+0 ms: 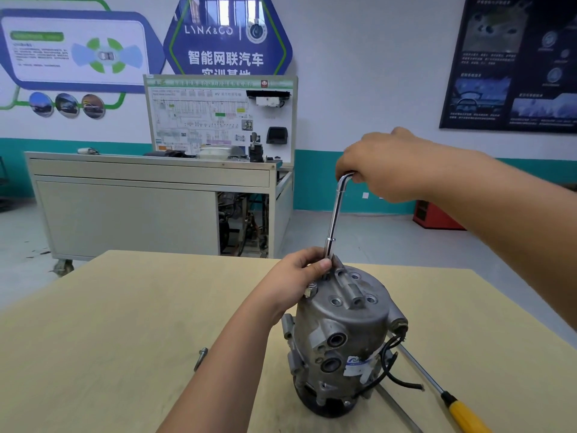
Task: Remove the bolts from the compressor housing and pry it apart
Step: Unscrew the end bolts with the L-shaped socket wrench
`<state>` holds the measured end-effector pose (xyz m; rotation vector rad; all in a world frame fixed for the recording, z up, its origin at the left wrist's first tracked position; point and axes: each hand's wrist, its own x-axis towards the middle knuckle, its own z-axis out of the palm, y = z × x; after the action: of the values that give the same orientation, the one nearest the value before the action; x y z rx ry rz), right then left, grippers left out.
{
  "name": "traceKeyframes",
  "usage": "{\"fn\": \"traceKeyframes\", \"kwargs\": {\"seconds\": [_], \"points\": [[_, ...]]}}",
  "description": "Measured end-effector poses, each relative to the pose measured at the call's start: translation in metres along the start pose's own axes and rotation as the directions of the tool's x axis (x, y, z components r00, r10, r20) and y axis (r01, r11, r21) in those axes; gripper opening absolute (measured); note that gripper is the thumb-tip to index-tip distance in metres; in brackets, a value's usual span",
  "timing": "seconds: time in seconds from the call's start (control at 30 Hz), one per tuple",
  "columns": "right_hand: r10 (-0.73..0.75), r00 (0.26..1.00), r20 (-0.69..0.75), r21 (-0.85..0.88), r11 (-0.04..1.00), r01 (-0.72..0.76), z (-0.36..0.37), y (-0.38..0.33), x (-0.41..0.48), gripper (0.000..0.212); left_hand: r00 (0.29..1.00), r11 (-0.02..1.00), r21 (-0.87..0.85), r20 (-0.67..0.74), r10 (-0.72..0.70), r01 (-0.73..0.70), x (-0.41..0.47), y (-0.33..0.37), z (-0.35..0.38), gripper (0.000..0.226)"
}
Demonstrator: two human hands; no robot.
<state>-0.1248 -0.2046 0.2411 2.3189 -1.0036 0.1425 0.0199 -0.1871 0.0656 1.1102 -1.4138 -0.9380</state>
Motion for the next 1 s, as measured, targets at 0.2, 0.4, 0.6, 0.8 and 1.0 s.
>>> {"fn": "traceKeyframes", "kwargs": {"seconds": [0.2,0.4,0.6,0.8,1.0], "points": [[0.058,0.989,-0.138,0.011,0.998,-0.057,0.006,-0.01,-0.001,0.037,1.0,1.0,0.004,-0.004,-0.001,0.001,0.0,-0.002,0.0,0.021],[0.137,0.975,-0.174,-0.009,0.99,-0.14,0.006,-0.012,0.0,0.023,1.0,1.0,0.008,-0.006,-0.002,0.002,0.0,-0.002,-0.001,0.026],[0.137,0.972,-0.192,0.048,0.99,-0.13,0.009,-0.011,-0.002,0.024,1.0,0.999,0.036,0.008,0.007,-0.007,-0.001,-0.001,0.0,0.024],[0.077,0.971,-0.227,0.223,0.975,-0.025,0.011,-0.014,-0.006,0.026,0.997,0.995,0.071,0.046,0.065,-0.069,-0.004,0.014,-0.004,0.034],[0.122,0.944,-0.307,0.376,0.926,0.003,0.023,-0.02,-0.01,0.035,0.992,0.992,0.044,-0.03,0.119,-0.117,-0.003,0.019,0.003,0.032]]}}
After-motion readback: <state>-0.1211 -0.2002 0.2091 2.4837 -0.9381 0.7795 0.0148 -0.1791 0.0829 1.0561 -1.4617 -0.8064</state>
